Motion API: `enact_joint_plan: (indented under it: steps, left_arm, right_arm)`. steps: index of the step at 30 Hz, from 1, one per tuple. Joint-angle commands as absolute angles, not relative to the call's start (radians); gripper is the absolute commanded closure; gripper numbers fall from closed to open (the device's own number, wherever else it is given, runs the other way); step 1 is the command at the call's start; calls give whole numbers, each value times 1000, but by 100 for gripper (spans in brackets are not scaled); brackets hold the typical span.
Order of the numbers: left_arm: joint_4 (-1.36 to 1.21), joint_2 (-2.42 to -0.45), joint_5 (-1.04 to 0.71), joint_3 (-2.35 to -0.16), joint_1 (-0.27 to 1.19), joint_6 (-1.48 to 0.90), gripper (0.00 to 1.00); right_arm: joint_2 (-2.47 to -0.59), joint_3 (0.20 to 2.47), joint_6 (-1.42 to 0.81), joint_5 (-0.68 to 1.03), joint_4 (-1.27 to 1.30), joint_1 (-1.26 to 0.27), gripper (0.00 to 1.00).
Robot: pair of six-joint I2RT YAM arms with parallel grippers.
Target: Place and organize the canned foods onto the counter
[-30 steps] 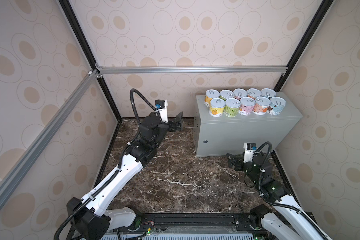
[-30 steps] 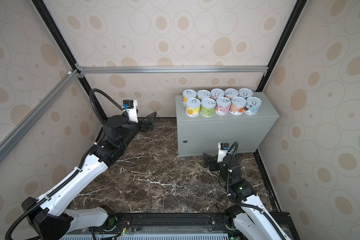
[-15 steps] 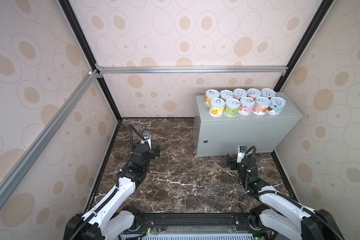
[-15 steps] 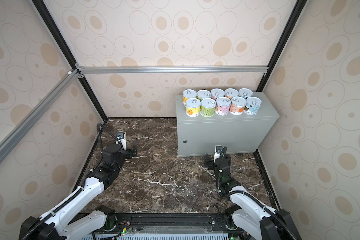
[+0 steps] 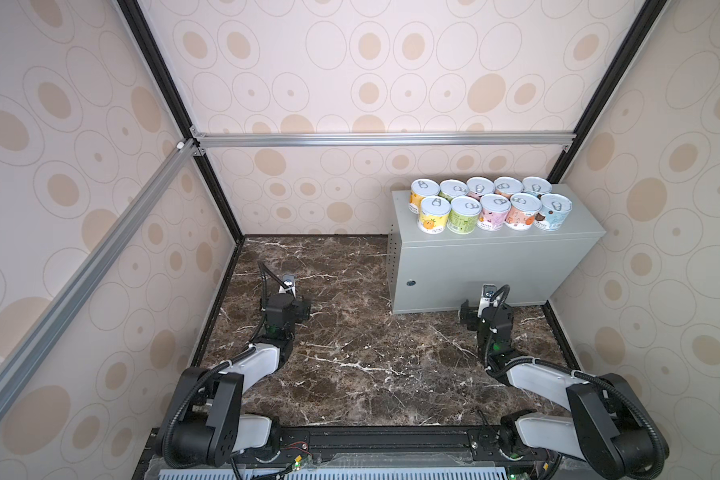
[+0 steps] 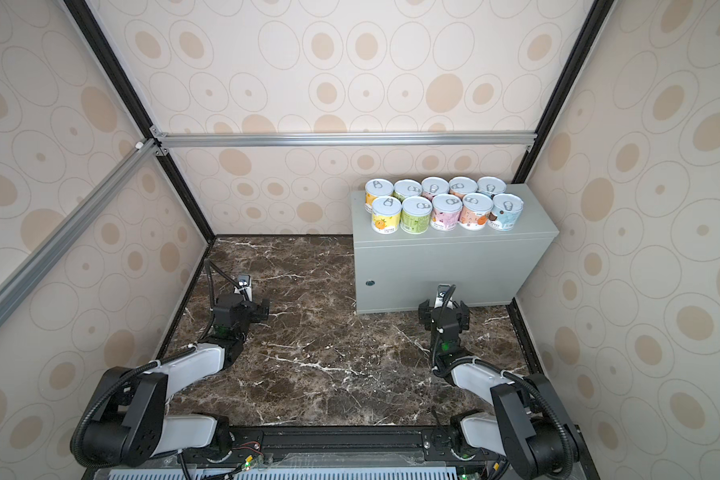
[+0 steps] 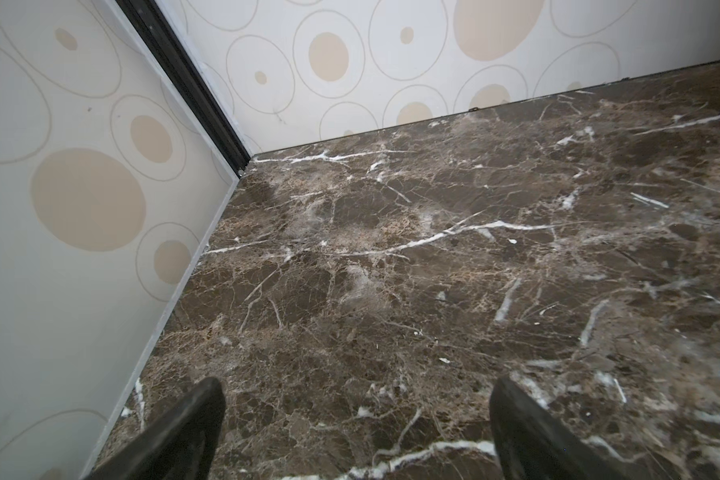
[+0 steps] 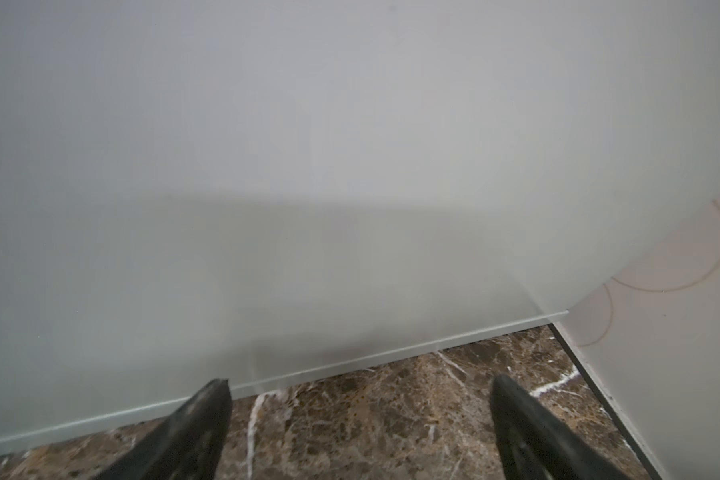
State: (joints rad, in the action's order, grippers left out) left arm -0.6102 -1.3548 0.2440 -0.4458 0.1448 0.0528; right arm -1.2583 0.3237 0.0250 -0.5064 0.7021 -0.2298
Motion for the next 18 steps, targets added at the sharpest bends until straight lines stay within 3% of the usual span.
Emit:
enact_joint_plan:
  steps: [1, 12, 15, 18]
  left_arm:
    - [-860, -1404, 188, -424, 125, 29, 1]
    - [-1016, -1570, 162, -408, 50, -17, 1]
    - [-1070, -1559, 137, -375, 35, -26, 1]
    - [-1321, -1553, 161, -229, 37, -33, 1]
  right_arm:
    - [-1274, 335, 3, -486, 762, -173, 1]
    - [-1341, 322, -108, -360, 799, -49, 1]
    - [-1407, 269, -96, -349, 945, -51, 1]
    - [-1473, 156, -26, -303, 1236, -84, 1]
